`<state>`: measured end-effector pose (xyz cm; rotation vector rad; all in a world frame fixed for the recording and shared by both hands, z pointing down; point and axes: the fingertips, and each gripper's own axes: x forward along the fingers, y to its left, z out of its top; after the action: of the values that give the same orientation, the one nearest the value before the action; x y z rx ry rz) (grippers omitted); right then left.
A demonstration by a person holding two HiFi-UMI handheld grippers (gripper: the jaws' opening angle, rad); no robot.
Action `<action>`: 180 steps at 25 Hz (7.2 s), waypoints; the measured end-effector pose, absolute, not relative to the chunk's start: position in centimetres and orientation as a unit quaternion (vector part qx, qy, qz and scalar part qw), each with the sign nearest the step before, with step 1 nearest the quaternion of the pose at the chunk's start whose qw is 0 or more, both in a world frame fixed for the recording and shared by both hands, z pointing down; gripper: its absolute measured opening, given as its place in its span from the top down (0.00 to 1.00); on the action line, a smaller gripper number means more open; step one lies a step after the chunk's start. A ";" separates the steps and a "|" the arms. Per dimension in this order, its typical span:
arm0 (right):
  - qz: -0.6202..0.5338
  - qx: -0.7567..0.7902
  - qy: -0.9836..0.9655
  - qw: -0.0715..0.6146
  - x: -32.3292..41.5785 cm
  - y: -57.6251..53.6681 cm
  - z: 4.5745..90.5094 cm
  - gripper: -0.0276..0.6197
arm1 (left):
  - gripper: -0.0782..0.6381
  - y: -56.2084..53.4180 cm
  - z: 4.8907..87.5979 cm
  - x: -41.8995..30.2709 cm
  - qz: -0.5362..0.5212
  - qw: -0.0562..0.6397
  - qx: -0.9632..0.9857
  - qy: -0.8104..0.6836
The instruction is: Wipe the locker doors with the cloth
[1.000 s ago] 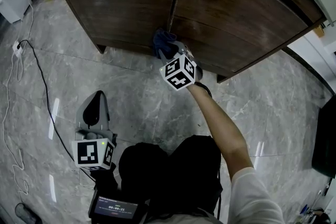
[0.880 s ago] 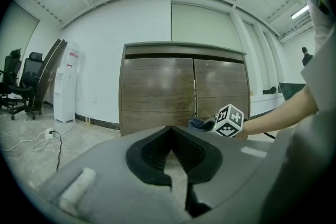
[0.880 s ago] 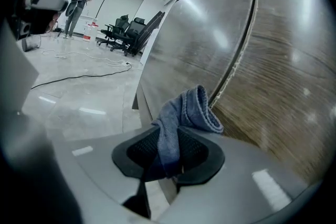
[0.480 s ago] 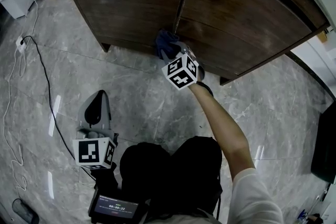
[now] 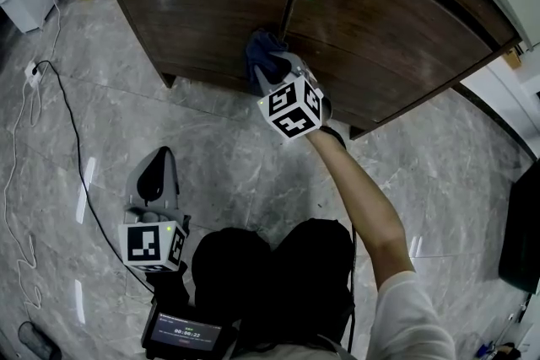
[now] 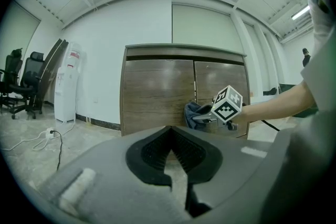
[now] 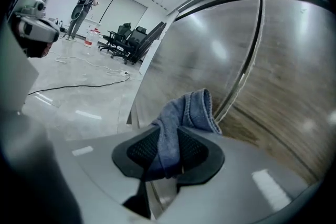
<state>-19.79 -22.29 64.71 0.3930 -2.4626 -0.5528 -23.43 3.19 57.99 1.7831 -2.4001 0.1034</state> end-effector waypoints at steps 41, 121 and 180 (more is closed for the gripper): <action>-0.294 0.189 -0.929 0.122 -25.4 -21.6 41.6 0.79 | 0.89 3.6 57.7 -23.8 0.021 0.065 0.596 -0.800; -0.215 0.101 -0.930 0.279 -32.8 -18.8 64.5 0.80 | 0.89 7.4 58.9 -28.7 0.028 0.087 0.545 -0.833; -0.276 0.109 -0.927 0.228 -39.1 -17.1 56.8 0.80 | 0.89 9.0 59.3 -30.2 0.028 0.089 0.532 -0.842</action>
<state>-39.05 -17.09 56.78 0.3009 -2.5533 -0.7612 -30.25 9.00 59.34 1.5833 -2.5046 0.0829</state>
